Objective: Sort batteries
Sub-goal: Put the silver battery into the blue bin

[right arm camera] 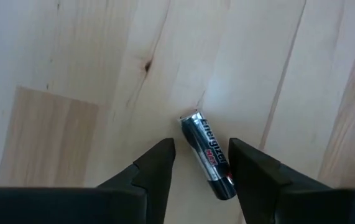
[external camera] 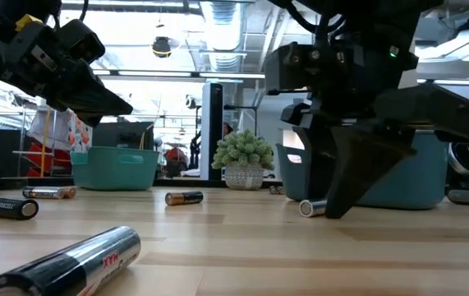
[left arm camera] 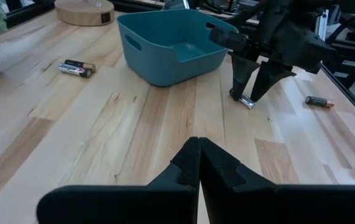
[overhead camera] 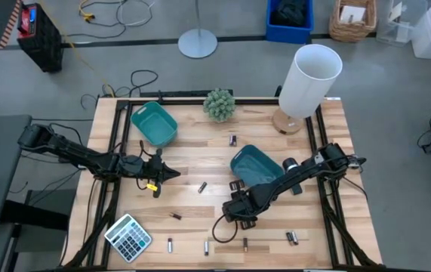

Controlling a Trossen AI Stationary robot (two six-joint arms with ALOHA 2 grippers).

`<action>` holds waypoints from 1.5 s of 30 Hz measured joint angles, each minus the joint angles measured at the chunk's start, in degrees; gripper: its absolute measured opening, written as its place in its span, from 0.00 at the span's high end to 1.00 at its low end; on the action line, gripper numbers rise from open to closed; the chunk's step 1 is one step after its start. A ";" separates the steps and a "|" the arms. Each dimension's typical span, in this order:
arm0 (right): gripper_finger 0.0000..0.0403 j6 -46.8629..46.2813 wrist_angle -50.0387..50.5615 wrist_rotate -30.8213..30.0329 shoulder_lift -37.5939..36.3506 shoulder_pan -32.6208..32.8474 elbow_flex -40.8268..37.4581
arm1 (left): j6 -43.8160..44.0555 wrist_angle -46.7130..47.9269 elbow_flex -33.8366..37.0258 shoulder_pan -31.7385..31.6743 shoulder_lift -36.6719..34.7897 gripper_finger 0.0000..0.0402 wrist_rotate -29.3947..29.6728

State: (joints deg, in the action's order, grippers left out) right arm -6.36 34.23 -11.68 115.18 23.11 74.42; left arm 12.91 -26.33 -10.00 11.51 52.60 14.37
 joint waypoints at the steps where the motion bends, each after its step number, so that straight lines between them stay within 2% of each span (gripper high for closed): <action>1: 0.58 -0.08 -0.30 0.03 0.00 0.00 -0.12 | 0.00 0.00 0.00 0.00 0.00 1.00 0.00; 12: 0.78 0.25 -1.19 0.61 0.17 -0.18 -0.31 | 0.44 0.31 0.00 0.00 0.00 1.00 0.00; 19: 0.85 0.33 -1.68 0.57 0.26 -0.26 -0.33 | 0.44 0.37 0.00 0.00 0.00 1.00 -0.02; 45: 0.87 0.81 -1.88 -0.42 0.43 0.37 1.83 | 0.87 0.37 0.00 0.00 0.00 1.00 -0.04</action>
State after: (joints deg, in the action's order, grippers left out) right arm -5.54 32.35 -12.10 115.61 23.49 76.25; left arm 13.78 -25.96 -10.00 11.50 52.60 14.33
